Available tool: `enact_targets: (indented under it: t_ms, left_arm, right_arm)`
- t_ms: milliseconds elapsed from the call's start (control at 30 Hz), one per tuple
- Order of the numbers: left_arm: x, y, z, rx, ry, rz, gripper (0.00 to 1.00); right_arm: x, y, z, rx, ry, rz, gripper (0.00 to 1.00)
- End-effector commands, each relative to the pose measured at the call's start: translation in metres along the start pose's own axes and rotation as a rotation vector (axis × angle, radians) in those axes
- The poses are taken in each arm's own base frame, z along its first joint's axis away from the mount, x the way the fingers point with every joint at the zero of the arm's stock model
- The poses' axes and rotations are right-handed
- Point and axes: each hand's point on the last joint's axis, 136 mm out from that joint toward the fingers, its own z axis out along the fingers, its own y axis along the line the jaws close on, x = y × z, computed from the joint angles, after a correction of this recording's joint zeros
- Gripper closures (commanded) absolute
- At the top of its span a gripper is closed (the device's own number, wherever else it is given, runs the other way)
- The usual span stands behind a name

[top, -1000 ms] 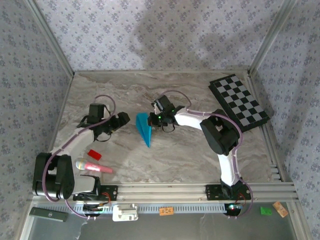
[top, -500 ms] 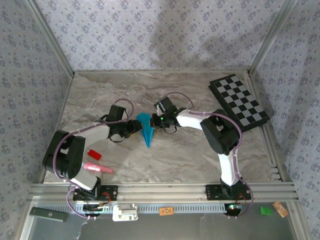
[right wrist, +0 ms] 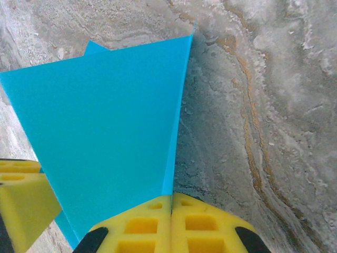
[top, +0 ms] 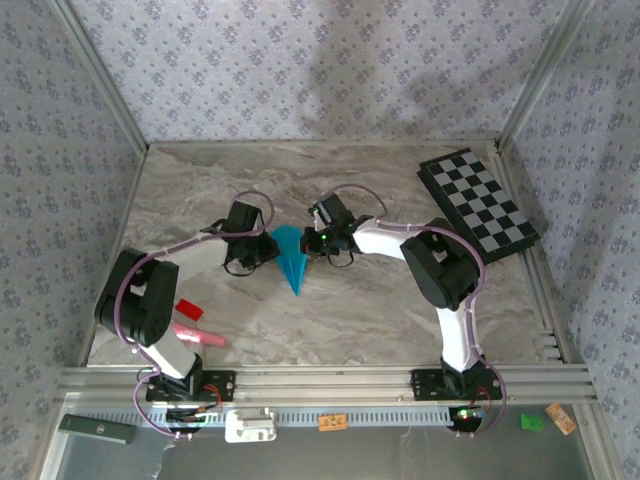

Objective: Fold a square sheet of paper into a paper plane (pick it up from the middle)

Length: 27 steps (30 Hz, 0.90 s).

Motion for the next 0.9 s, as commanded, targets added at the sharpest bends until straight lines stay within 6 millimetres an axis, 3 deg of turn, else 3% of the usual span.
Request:
enact_targets:
  t_ms: [0,200,500,567,867]
  left_arm:
    - [-0.001,0.001,0.001,-0.035,0.001,0.007,0.86]
    - [-0.004,-0.004,0.003,-0.003,0.001,-0.004,1.0]
    - [-0.022,-0.031,-0.002,0.156,-0.059,-0.037,1.0]
    - [-0.024,-0.035,-0.001,0.179,-0.062,-0.043,1.0]
    - [-0.017,-0.026,0.007,0.196,-0.049,-0.074,1.0]
  right_arm:
    - [-0.009,0.008,-0.013,-0.017,-0.026,0.01,1.0]
    - [-0.013,0.006,-0.017,-0.014,-0.045,0.024,1.0]
    - [-0.026,-0.006,-0.037,-0.002,-0.124,0.061,1.0]
    - [-0.016,-0.02,-0.035,0.019,-0.11,0.085,1.0]
    - [-0.009,-0.038,-0.033,0.035,-0.11,0.135,1.0]
